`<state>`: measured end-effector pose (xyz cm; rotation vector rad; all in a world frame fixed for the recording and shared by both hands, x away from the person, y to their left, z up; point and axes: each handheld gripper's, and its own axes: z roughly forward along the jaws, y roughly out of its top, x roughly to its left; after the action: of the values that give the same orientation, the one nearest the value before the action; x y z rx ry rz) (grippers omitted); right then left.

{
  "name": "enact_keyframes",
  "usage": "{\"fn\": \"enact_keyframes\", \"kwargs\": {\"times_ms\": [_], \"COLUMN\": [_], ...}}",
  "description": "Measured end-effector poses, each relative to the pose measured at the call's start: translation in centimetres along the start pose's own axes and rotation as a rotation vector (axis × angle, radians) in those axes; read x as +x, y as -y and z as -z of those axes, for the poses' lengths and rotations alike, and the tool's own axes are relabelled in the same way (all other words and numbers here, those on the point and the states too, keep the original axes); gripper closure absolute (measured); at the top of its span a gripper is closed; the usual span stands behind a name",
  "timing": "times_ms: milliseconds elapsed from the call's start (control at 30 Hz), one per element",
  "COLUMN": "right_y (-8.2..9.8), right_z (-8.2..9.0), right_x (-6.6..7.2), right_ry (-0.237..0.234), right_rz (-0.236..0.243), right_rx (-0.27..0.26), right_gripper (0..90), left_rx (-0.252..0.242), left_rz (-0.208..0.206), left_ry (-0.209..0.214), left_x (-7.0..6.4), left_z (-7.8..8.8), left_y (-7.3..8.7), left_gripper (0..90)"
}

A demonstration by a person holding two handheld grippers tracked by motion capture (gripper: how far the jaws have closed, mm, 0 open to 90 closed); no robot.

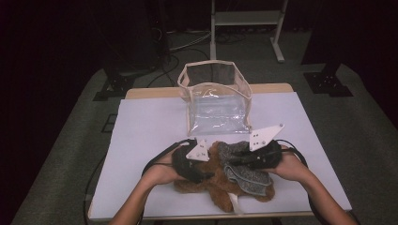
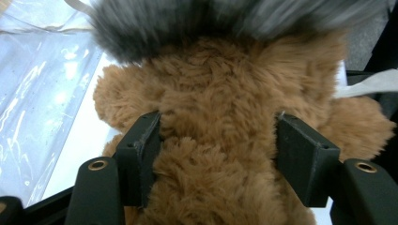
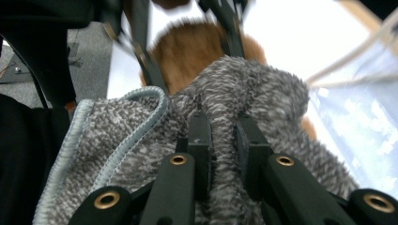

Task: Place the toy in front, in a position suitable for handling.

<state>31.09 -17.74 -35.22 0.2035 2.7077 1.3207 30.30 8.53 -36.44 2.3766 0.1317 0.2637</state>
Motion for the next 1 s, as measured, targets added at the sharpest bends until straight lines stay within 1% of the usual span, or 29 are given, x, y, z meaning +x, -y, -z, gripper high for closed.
{"fn": "enact_keyframes", "kwargs": {"times_ms": [67,100,133,167,233,267,300,333,367,400,433,467,533,567,600,633,700,767,800,833,867,900,933,967,1000], "right_y": [1.1,1.6,2.0,2.3,2.7,2.8,3.0,3.1,3.1,3.2,3.2,3.3,3.3,3.2,2.9,2.6,1.7,0.9,0.9,0.5,0.4,0.5,0.6,0.8,1.0], "right_z": [-0.1,0.0,0.3,0.5,0.9,1.1,1.2,1.2,1.3,1.3,1.4,1.4,1.5,1.5,1.5,1.5,1.6,1.3,1.3,0.8,0.6,0.5,0.5,0.7,0.9], "right_x": [-0.2,-0.3,-0.4,-0.4,-0.6,-0.6,-0.6,-0.6,-0.6,-0.6,-0.6,-0.6,-0.6,-0.6,-0.6,-0.5,-0.1,0.5,0.5,1.1,1.4,1.6,1.6,1.7,1.7], "right_ry": [0.015,0.016,0.017,0.024,0.033,0.042,0.044,0.044,0.045,0.046,0.048,0.049,0.050,0.052,0.057,0.067,0.075,0.066,0.066,0.053,0.049,0.047,0.048,0.049,0.051], "right_rz": [-0.018,-0.035,-0.044,-0.053,-0.060,-0.067,-0.068,-0.073,-0.070,-0.071,-0.074,-0.073,-0.072,-0.075,-0.065,-0.053,-0.029,-0.004,-0.004,0.015,0.024,0.031,0.028,0.018,0.012], "right_rx": [0.009,0.000,-0.008,-0.007,-0.004,0.003,0.003,0.002,0.000,0.000,0.001,0.001,0.006,0.011,0.020,0.032,0.030,0.030,0.030,0.041,0.047,0.046,0.046,0.041,0.033], "right_gripper": [78.5,78.5,78.6,78.6,78.6,78.6,78.6,78.6,78.6,78.6,78.6,78.6,78.6,78.6,78.6,78.5,78.5,78.5,78.5,78.4,78.3,78.3,78.3,78.3,78.3], "left_rx": [-0.030,-0.045,-0.047,-0.049,-0.050,-0.050,-0.051,-0.041,-0.041,-0.042,-0.045,-0.045,-0.071,-0.075,-0.075,-0.083,-0.103,-0.107,-0.107,-0.102,-0.101,-0.100,-0.096,-0.096,-0.098], "left_rz": [0.006,0.016,0.016,0.013,0.020,0.020,0.031,0.042,0.042,0.056,0.061,0.061,0.081,0.086,0.086,0.088,0.081,0.067,0.067,0.056,0.045,0.042,0.033,0.033,0.030], "left_ry": [-0.009,-0.013,-0.019,-0.028,-0.051,-0.051,-0.054,-0.062,-0.062,-0.042,-0.030,-0.030,0.008,0.024,0.024,0.045,0.060,0.054,0.054,0.046,0.044,0.045,0.041,0.041,0.038], "left_x": [0.1,0.2,0.2,0.2,0.3,0.3,0.4,0.6,0.6,0.8,0.8,0.8,0.7,0.7,0.7,0.6,0.5,0.4,0.4,0.3,0.3,0.2,0.2,0.2,0.2], "left_z": [0.9,1.4,1.9,2.3,3.1,3.1,3.4,3.8,3.8,3.8,3.6,3.6,2.7,2.3,2.3,1.4,0.9,0.4,0.4,0.0,-0.2,-0.4,-0.6,-0.6,-1.0], "left_y": [0.5,0.8,1.0,1.3,1.8,1.8,2.1,2.7,2.7,3.3,3.6,3.6,4.1,4.2,4.2,4.2,3.8,3.1,3.1,2.3,2.0,1.7,1.4,1.4,1.0], "left_gripper": [33.9,33.6,33.3,33.2,32.1,32.1,32.0,31.9,31.8,31.9,32.0,33.1,34.8,35.5,36.2,36.3,37.4,37.7,37.7,37.7,37.7,37.7,37.7,37.7,37.7]}}
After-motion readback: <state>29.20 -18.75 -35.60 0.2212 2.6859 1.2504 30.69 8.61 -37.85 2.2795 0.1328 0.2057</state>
